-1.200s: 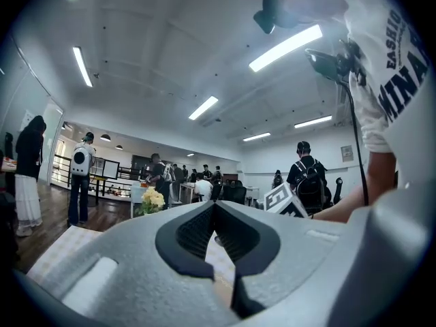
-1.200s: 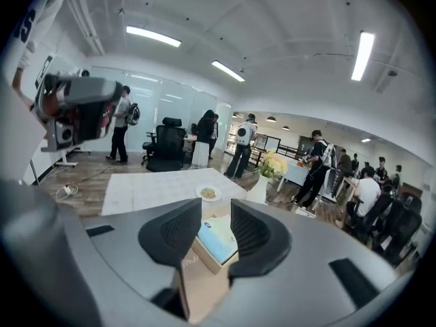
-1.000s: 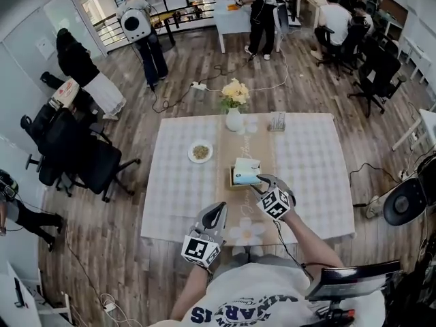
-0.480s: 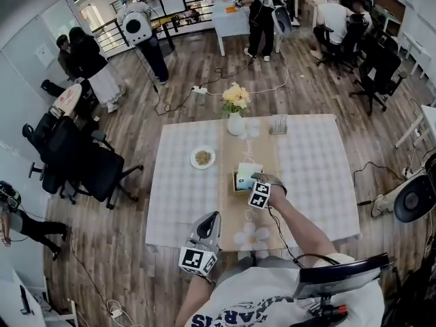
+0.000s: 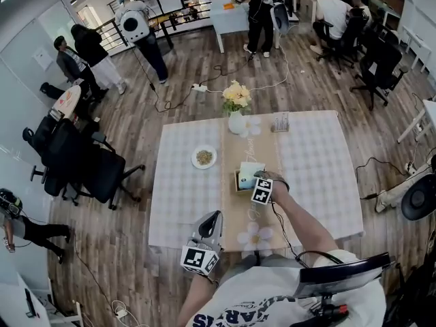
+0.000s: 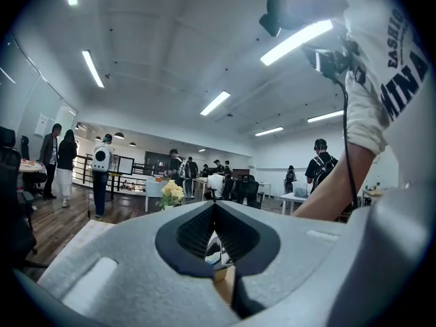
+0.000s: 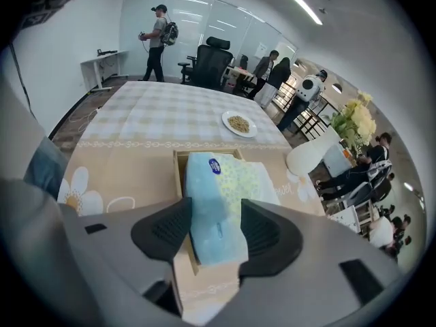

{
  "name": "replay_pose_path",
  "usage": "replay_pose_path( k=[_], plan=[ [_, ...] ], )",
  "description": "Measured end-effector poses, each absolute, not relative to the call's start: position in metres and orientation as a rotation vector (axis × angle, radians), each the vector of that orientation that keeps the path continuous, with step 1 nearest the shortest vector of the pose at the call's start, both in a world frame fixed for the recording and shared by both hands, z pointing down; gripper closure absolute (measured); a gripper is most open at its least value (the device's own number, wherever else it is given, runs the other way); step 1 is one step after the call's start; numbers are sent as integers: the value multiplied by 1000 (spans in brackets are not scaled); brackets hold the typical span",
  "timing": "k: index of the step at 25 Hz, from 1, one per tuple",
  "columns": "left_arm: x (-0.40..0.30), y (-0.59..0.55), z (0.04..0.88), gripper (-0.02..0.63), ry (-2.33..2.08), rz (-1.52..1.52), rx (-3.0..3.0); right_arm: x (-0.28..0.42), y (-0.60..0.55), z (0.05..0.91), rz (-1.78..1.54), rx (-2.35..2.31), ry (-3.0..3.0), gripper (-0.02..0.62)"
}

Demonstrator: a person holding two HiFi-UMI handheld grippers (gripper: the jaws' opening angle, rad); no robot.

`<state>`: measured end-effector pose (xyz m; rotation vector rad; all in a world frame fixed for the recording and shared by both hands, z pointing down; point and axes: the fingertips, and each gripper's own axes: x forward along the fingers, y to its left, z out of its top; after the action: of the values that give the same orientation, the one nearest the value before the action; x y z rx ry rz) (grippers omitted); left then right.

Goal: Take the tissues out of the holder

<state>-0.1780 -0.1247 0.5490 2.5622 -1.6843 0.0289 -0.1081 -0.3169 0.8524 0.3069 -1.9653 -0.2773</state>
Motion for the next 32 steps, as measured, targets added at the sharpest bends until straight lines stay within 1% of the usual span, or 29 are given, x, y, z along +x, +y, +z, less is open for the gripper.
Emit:
replay_pose_path(
  k=[10, 11, 12, 14, 15, 32],
  plan=[
    [-179, -130, 547, 607, -1665, 31, 2566, -114, -326, 859, -310, 254, -1895, 385],
    [-180, -130, 546, 607, -1668, 32, 2564, -113, -324, 862, -315, 239, -1881, 412],
    [-181, -130, 546, 606, -1672, 32, 2560, -113, -321, 866, -320, 220, -1861, 462],
    [-185, -130, 547, 607, -1681, 30, 2552, -112, -316, 873, -322, 175, -1815, 534],
    [-187, -130, 547, 607, -1687, 27, 2549, -112, -315, 874, -316, 160, -1796, 539],
    [-192, -131, 551, 607, -1694, 22, 2538, -113, -321, 878, -331, 198, -1785, 545]
  ],
)
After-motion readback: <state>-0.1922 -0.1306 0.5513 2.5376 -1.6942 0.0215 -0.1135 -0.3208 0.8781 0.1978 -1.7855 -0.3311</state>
